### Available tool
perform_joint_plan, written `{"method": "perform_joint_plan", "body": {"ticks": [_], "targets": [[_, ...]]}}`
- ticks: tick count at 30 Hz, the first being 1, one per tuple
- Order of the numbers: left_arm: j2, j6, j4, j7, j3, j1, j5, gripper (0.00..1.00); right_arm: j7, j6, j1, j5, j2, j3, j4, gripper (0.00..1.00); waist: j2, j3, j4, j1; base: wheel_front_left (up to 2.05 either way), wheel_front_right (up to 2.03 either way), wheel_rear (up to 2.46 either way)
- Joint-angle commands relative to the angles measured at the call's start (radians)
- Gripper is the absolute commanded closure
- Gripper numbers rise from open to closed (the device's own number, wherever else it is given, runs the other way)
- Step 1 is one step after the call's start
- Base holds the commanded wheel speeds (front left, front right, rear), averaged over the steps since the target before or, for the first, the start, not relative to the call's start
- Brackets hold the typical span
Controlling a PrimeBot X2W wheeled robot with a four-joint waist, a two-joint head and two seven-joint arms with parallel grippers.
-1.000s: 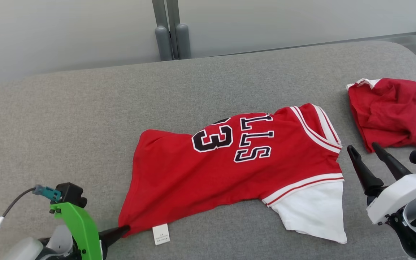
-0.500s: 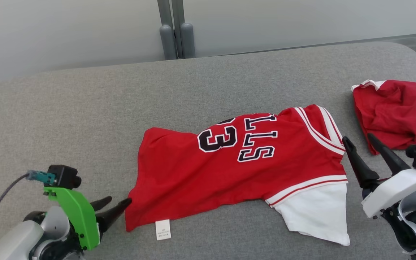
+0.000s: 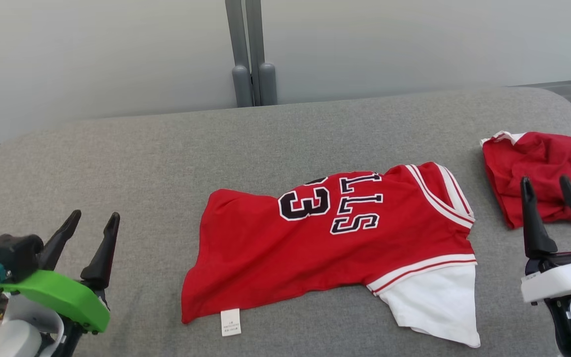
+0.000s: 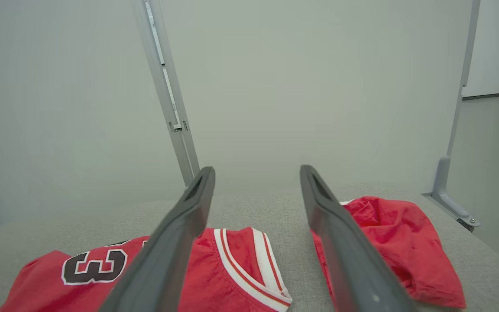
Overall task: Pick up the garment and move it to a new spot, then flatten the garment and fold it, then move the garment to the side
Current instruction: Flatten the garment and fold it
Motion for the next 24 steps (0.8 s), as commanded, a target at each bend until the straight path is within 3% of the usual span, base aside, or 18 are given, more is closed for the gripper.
{"method": "perform_joint_plan", "body": {"ticks": [1, 6, 12, 17, 24], "targets": [[-0.015, 0.034, -0.009, -0.028, 0.021, 0.033, 0.023, 0.0, -0.012, 0.0, 0.02, -0.01, 0.008, 0.001, -0.004, 0.0, 0.0, -0.012, -0.002, 0.0, 0.0, 0.0, 0.0], [-0.106, 0.125, -0.052, -0.062, 0.165, 0.132, 0.144, 0.0, -0.022, 0.0, 0.055, -0.03, 0.03, 0.055, 0.015, 0.0, 0.0, -0.017, -0.01, 0.0, 0.0, 0.0, 0.0], [-0.269, 0.134, -0.11, -0.06, 0.397, 0.318, 0.361, 0.0, -0.041, -0.001, 0.094, -0.088, 0.041, 0.068, 0.065, 0.0, 0.0, -0.023, -0.021, 0.0, 0.0, 0.0, 0.0], [-0.403, 0.075, -0.101, -0.06, 0.526, 0.447, 0.483, 0.0, -0.055, -0.001, 0.121, -0.12, 0.072, 0.046, 0.091, 0.0, 0.0, -0.024, -0.03, 0.0, 0.0, 0.0, 0.0], [-0.498, -0.025, -0.066, -0.061, 0.617, 0.471, 0.6, 0.0, -0.062, -0.001, 0.099, -0.109, 0.066, 0.065, 0.082, 0.0, 0.0, -0.023, -0.026, 0.0, 0.0, 0.0, 0.0]]}}
